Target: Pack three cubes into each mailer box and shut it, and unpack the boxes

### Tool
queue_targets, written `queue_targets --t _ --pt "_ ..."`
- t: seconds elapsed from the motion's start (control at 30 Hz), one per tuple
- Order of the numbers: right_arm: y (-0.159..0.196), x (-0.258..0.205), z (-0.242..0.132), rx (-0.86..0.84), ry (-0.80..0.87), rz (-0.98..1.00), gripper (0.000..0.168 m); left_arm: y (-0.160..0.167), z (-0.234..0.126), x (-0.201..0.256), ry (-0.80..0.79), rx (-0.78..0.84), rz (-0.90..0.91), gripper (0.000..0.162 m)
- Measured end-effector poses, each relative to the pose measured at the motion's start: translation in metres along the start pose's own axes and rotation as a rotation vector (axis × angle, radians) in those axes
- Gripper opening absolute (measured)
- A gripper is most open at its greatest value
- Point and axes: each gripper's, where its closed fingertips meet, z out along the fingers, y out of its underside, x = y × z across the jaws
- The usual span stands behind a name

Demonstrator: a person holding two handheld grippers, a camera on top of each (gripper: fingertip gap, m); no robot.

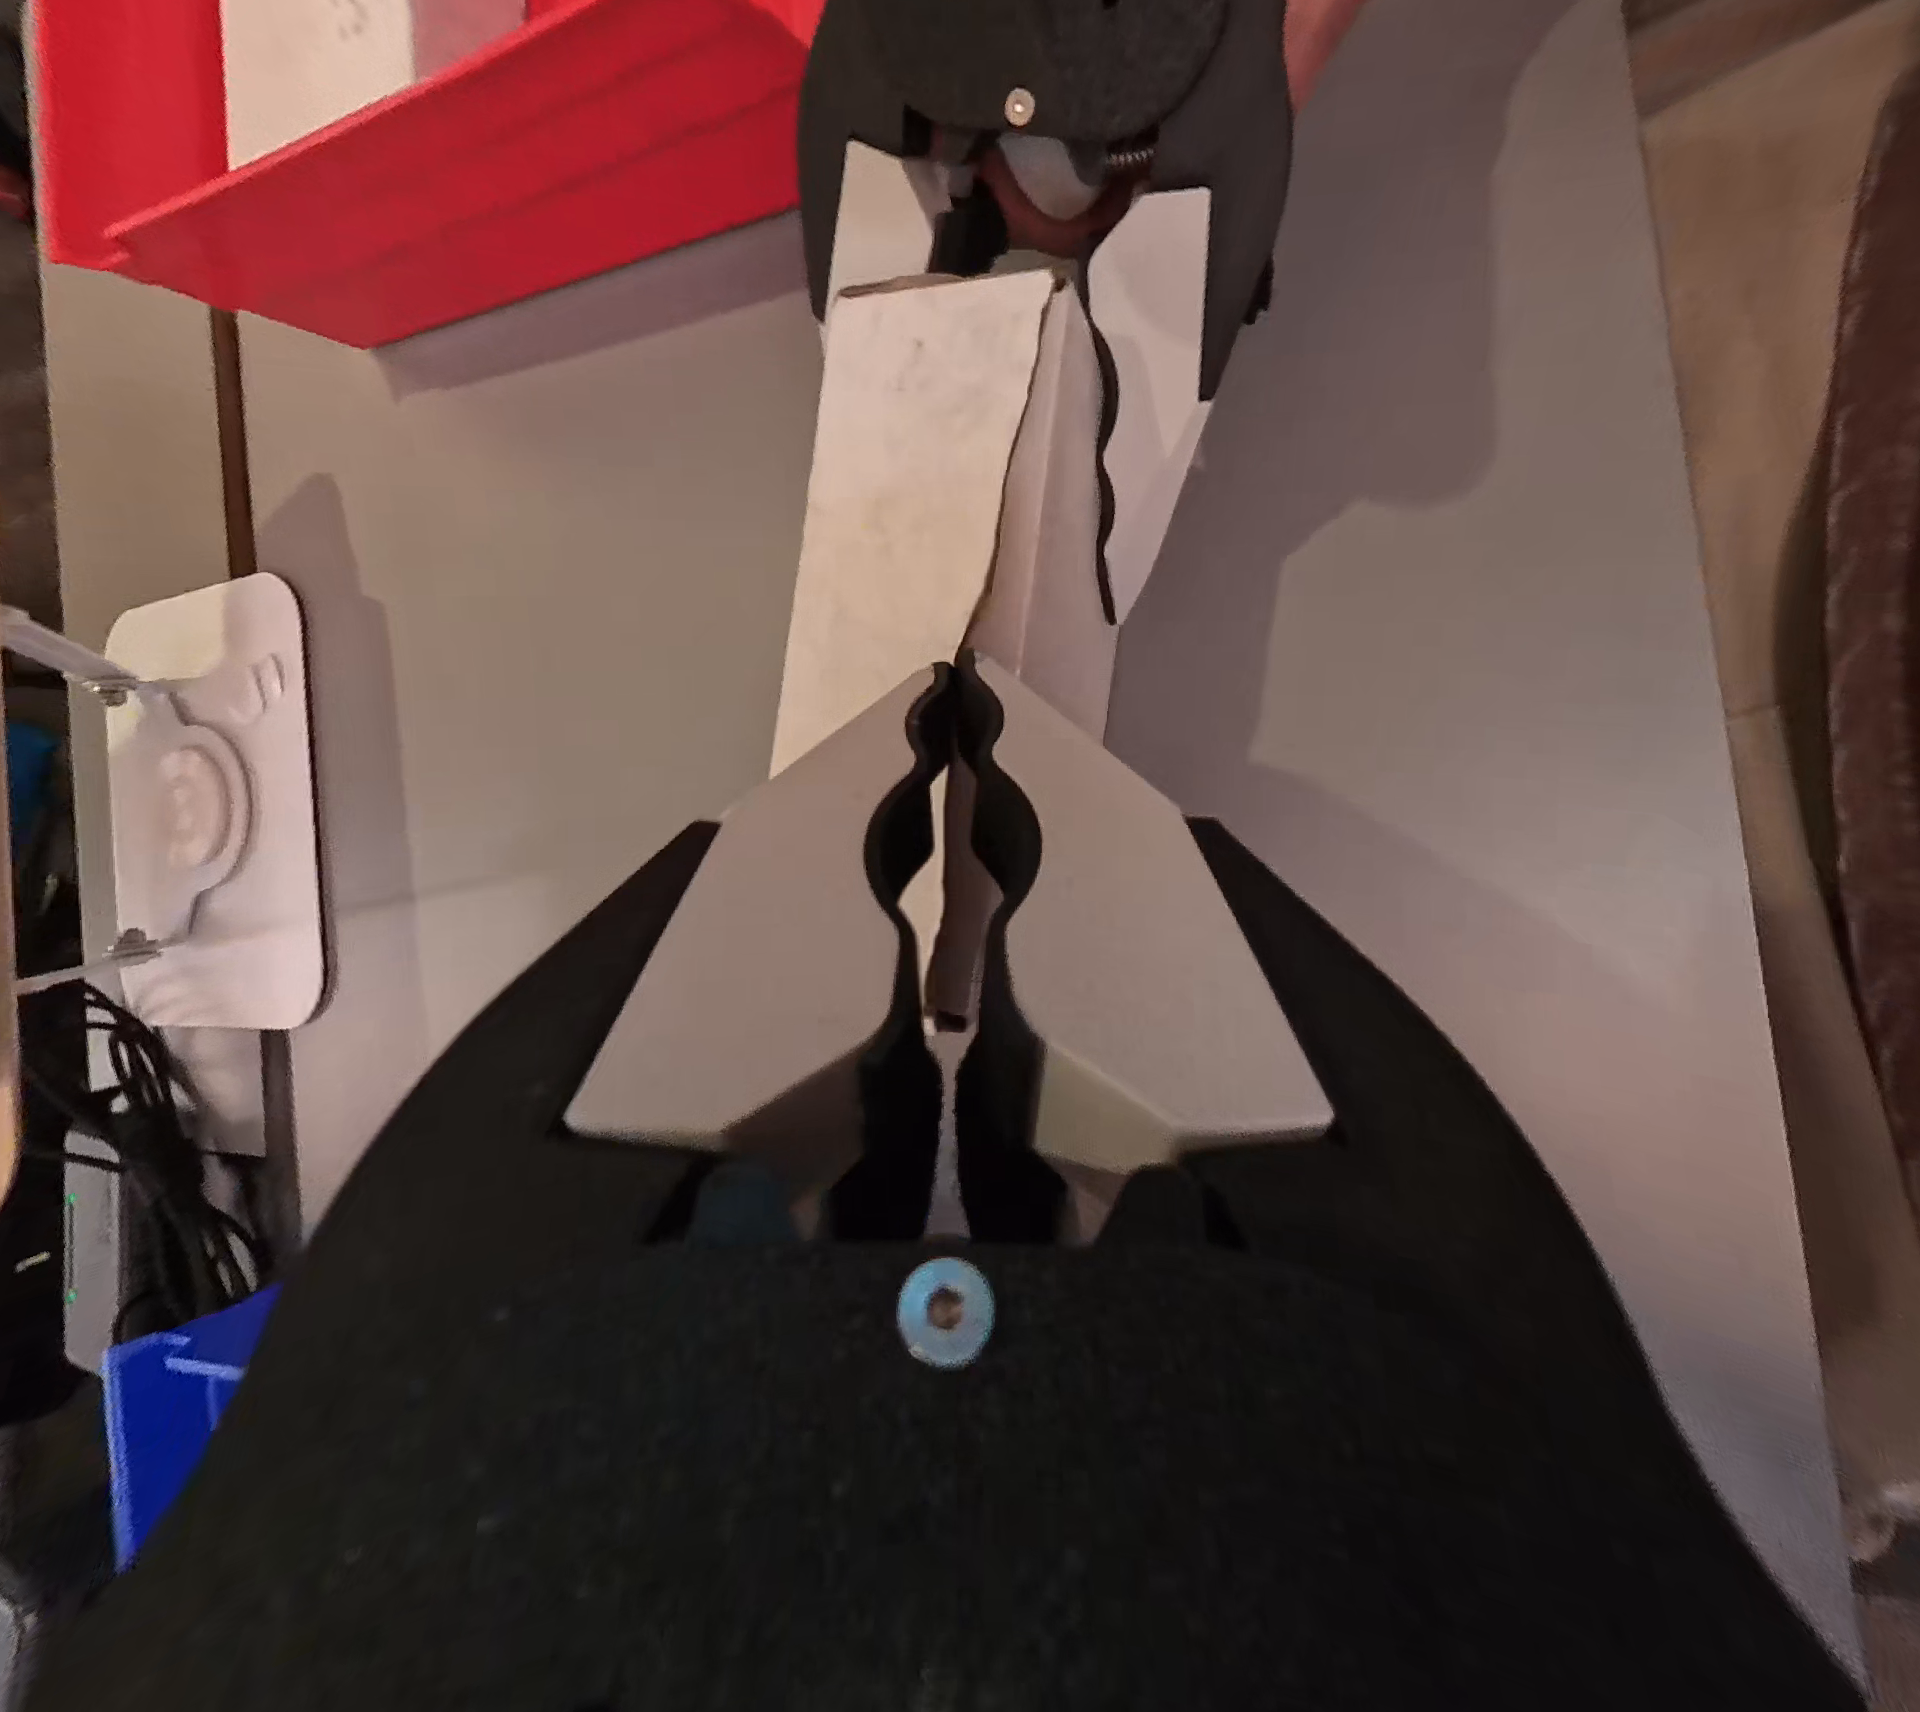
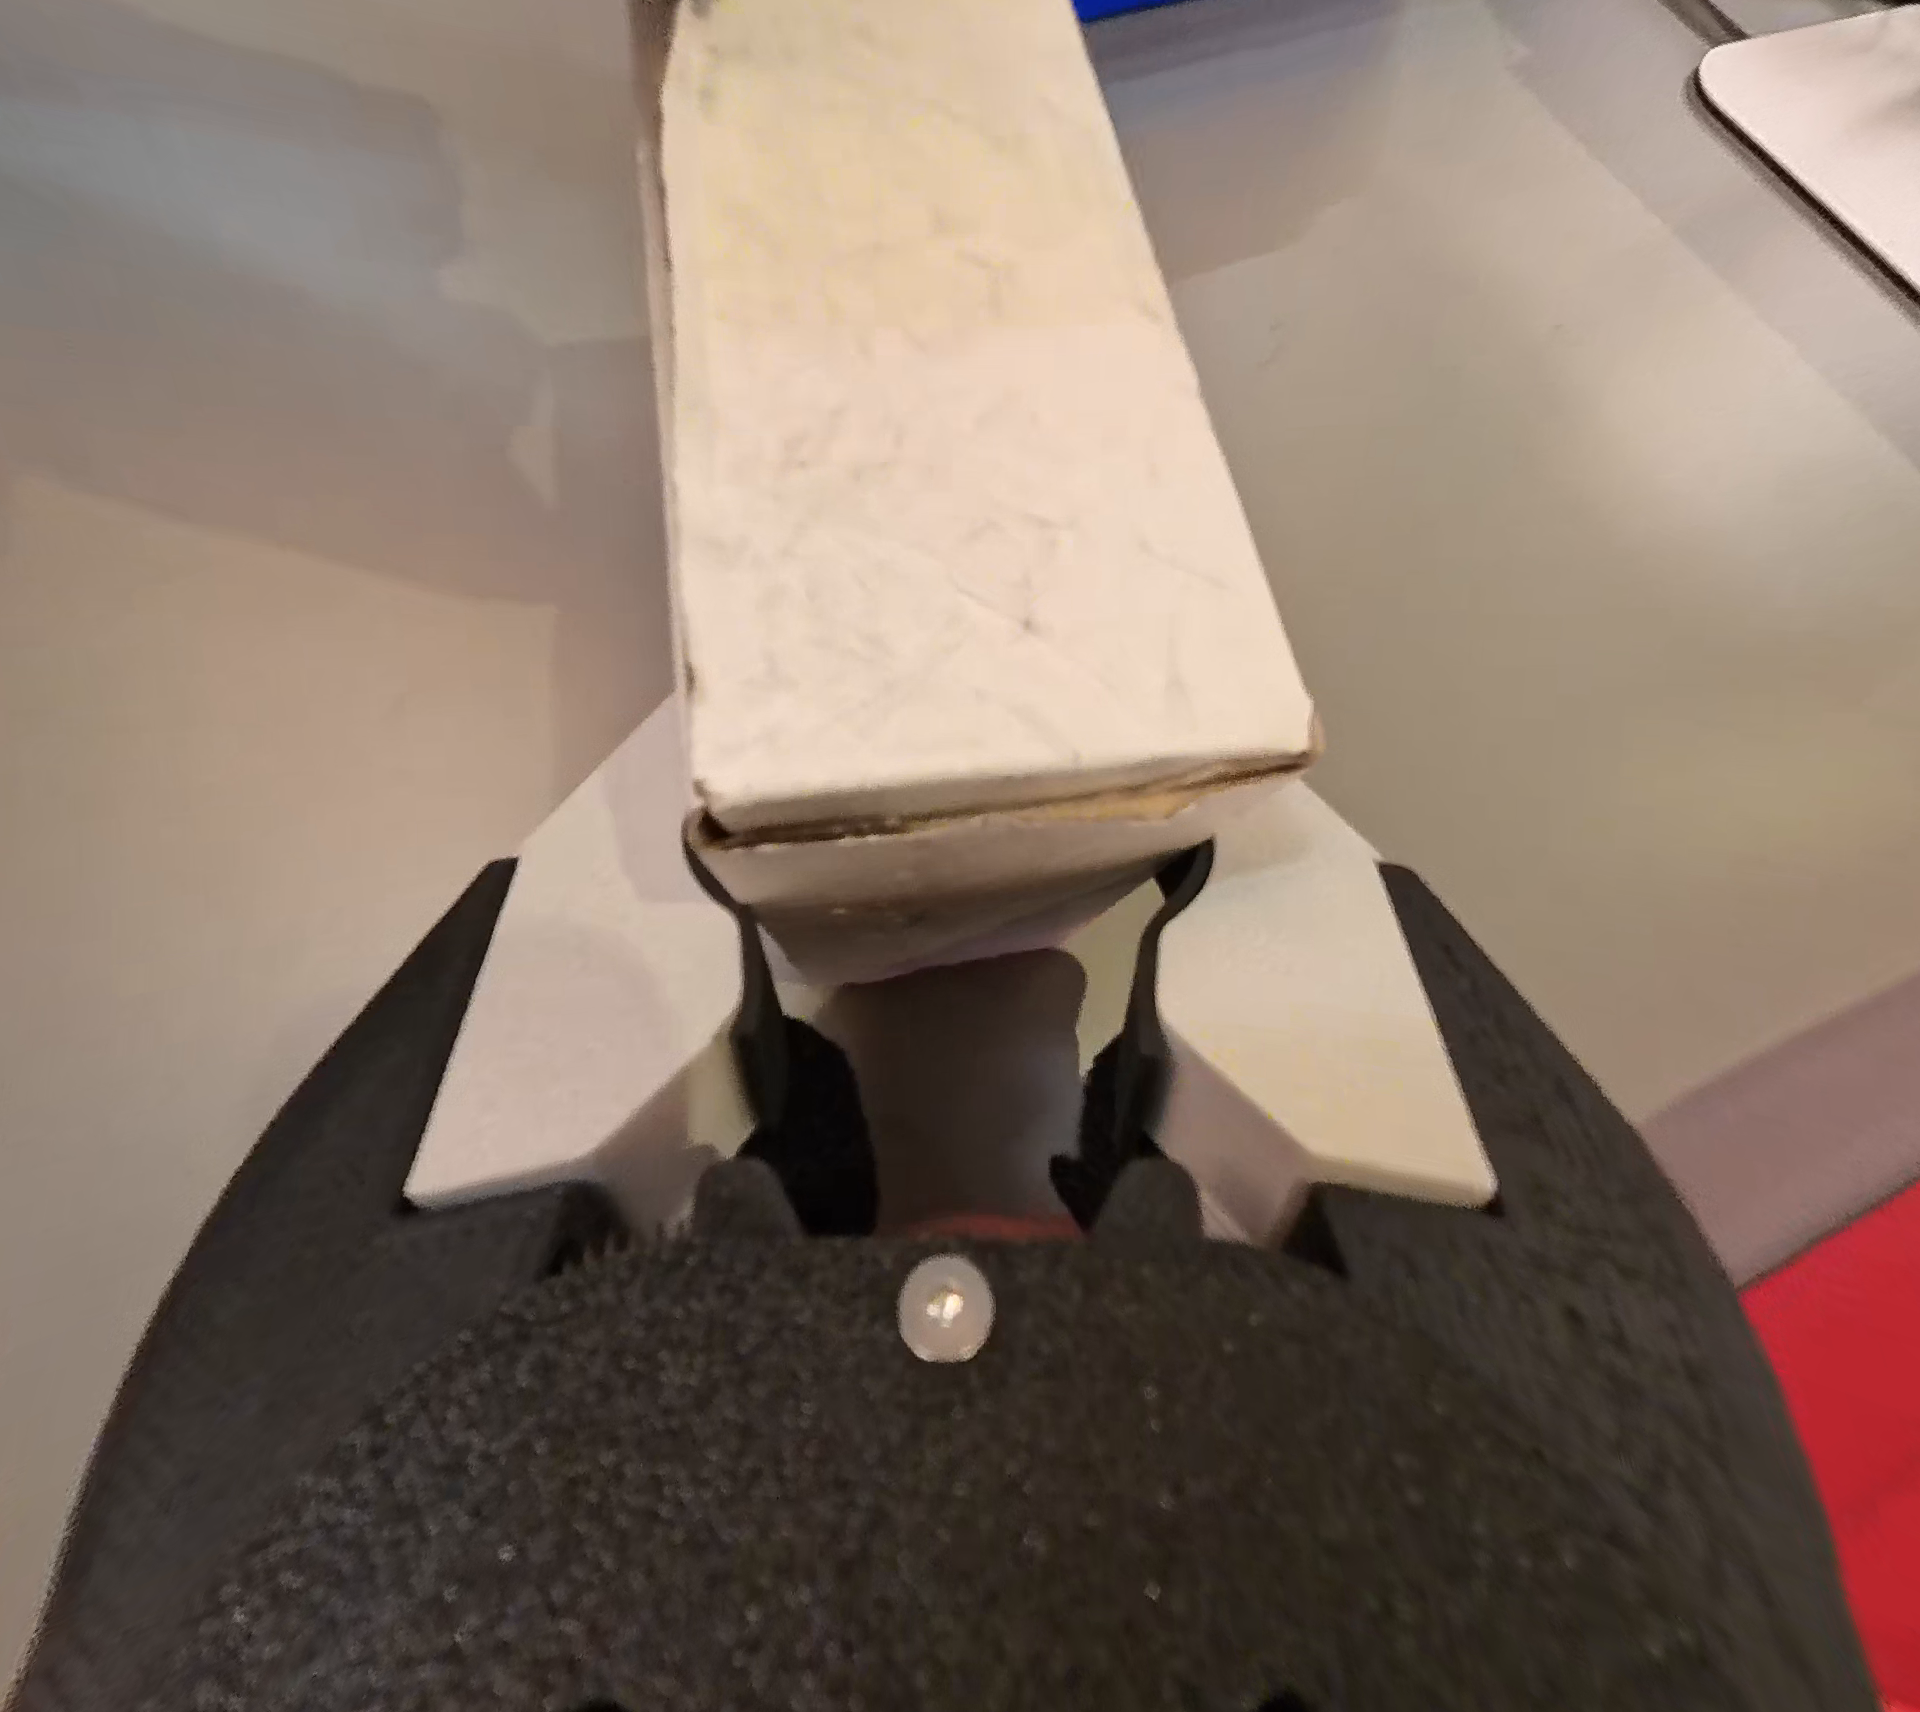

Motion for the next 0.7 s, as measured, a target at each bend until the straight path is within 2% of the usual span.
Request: queue_targets --t 0.27,0.43,0.47,0.5,0.53,0.7 --pt "0.005 0.01 -0.003 -0.029 0.031 0.037 0.077 -0.007 0.004 -0.017 -0.122 0.045 -0.076 0.0" --pt "0.004 0.006 -0.002 -0.028 0.011 0.021 0.077 -0.001 0.006 -0.002 -0.139 0.015 0.073 0.0" --pt "0.004 0.006 -0.002 -0.028 0.012 0.024 0.078 0.0 0.006 -0.004 -0.162 -0.005 0.109 0.009" --pt "0.003 0.006 -0.002 -0.026 0.014 0.027 0.078 -0.002 0.005 -0.008 -0.203 -0.002 0.134 0.028" --pt "0.003 0.007 -0.002 -0.023 0.015 0.028 0.078 -0.006 0.003 -0.011 -0.223 0.008 0.142 0.037" --pt "0.003 0.007 -0.002 -0.023 0.02 0.028 0.078 -0.002 0.005 -0.022 -0.328 -0.041 0.258 0.035"
